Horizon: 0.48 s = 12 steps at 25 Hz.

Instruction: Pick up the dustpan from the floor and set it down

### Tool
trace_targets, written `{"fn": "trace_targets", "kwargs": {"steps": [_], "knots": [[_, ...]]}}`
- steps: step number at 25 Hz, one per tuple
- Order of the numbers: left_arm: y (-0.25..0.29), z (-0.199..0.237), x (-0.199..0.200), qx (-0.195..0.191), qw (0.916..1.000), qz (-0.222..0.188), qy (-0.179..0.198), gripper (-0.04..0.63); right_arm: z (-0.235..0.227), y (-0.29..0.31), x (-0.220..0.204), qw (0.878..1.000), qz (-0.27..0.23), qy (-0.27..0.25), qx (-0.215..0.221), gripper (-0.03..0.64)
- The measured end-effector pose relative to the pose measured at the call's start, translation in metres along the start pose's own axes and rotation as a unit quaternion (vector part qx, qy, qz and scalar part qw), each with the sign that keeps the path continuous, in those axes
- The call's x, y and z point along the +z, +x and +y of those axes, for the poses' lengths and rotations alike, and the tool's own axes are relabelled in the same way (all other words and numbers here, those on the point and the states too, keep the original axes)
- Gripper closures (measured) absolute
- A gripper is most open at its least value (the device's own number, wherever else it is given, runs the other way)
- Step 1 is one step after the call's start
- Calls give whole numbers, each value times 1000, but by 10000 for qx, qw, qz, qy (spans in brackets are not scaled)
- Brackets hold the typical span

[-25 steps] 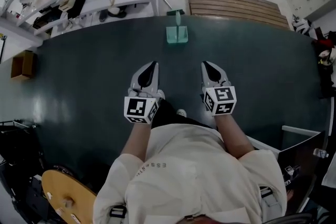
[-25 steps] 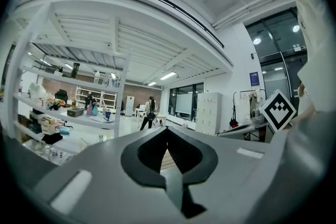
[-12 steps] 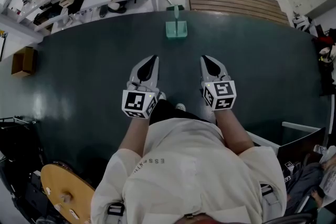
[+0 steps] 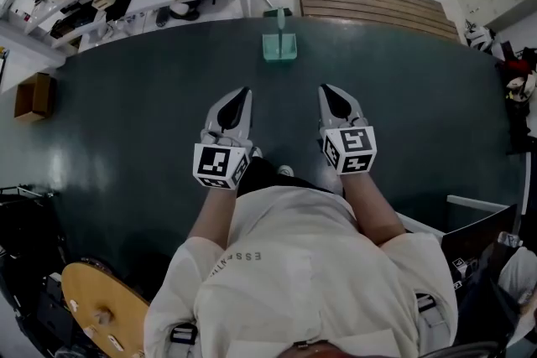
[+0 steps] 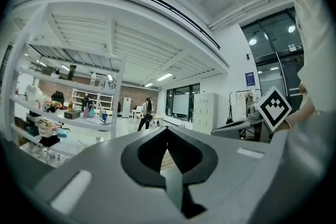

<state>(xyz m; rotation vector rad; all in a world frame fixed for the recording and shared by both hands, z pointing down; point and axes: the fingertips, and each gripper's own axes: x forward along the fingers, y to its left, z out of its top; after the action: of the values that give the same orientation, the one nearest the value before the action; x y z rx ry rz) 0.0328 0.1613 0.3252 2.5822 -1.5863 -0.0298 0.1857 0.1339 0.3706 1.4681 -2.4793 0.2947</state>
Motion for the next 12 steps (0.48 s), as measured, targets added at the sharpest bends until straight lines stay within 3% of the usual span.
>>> {"fn": "trace_targets", "kwargs": {"steps": [12], "knots": [[0,-6,-4,-81,10000,22,-12,588,-1,-2,2,9999,-12,-151,-13,626]]}}
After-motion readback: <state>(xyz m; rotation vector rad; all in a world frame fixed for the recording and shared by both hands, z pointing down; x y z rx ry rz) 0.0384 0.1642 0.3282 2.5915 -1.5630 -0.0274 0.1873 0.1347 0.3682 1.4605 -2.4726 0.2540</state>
